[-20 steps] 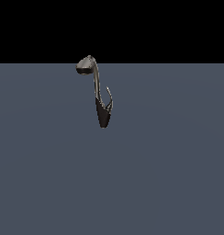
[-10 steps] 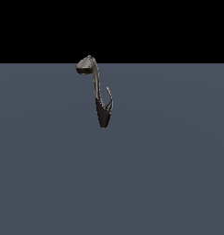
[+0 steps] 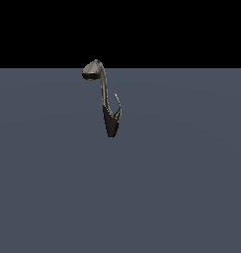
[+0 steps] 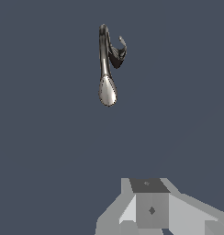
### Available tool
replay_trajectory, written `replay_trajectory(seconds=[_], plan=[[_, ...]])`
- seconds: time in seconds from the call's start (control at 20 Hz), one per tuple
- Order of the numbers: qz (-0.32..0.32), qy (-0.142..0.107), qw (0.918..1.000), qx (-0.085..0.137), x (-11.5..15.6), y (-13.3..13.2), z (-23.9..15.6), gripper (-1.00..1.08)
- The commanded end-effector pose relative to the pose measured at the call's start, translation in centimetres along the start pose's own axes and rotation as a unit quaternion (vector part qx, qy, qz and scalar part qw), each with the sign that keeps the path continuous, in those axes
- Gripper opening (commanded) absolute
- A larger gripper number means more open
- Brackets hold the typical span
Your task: Turn on the faucet by rotating a designated handle.
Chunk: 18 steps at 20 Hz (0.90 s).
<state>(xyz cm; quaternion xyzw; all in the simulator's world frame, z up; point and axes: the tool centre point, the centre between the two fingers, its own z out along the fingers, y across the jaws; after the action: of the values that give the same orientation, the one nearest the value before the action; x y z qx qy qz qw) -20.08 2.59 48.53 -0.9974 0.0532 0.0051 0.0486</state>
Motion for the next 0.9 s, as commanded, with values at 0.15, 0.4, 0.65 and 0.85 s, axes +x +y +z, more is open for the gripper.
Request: replay_trajectory(seconds=[0.15, 0.4, 0.65, 0.85], plan=[[0.06, -0.018, 0.9975, 0.033, 3.7, -1.0, 1.1, -1.0], [0.12, -0.038, 0.9899, 0.064, 7.5, -1.8, 2.6, -1.0], [0.183, -0.06, 0.9768, 0.094, 11.2, -2.3, 4.5, -1.0], [0.234, -0.078, 0.9621, 0.116, 14.2, -2.5, 6.3, -1.0]])
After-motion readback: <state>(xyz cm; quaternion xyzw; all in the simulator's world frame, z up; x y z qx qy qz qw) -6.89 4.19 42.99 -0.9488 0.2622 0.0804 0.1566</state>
